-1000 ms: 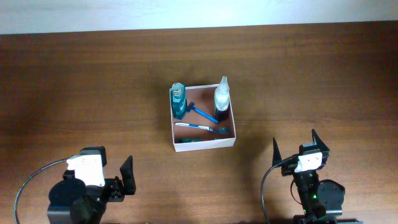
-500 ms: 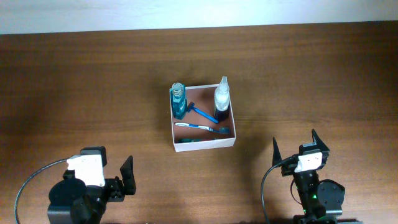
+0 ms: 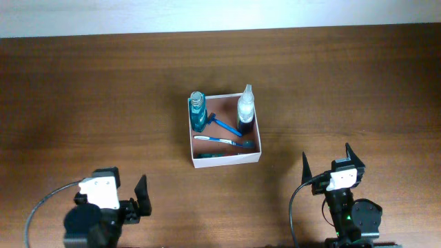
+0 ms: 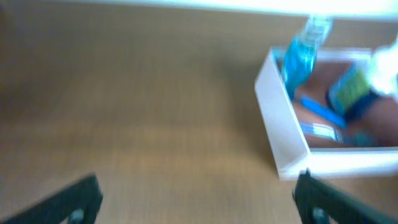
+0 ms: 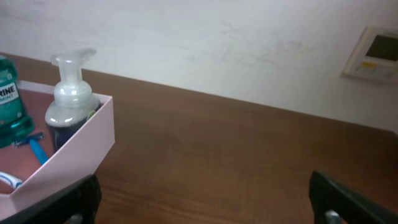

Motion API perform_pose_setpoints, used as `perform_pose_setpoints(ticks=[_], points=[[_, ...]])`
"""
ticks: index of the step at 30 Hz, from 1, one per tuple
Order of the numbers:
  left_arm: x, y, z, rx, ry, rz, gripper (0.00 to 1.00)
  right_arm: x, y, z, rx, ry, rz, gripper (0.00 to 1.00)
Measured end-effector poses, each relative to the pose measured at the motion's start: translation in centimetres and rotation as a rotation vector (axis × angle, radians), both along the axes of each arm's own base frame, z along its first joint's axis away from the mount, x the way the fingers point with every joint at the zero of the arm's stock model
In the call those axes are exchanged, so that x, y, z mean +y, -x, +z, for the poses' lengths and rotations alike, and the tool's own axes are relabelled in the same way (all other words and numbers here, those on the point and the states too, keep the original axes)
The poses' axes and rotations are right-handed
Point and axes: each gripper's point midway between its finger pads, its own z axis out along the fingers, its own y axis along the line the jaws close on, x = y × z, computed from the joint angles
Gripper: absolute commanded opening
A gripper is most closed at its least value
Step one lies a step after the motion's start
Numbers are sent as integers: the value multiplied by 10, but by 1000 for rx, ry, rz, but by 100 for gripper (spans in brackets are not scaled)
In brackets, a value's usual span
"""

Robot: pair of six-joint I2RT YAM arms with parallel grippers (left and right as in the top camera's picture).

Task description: Pack container

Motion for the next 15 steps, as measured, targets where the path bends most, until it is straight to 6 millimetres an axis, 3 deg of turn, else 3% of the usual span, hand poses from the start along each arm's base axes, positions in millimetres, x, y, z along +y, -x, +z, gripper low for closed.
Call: perform_pose_setpoints(ticks=[5,10,15], points=[[0,-29,-15,-238,-12,-1,100,0,0,0,0,0,0,99],[0,-51,-15,-485,-40,-4,99,0,0,0,-1,0,0,99],[0,-55,-45,-436,-58,-10,99,0,0,0,0,1,0,99]])
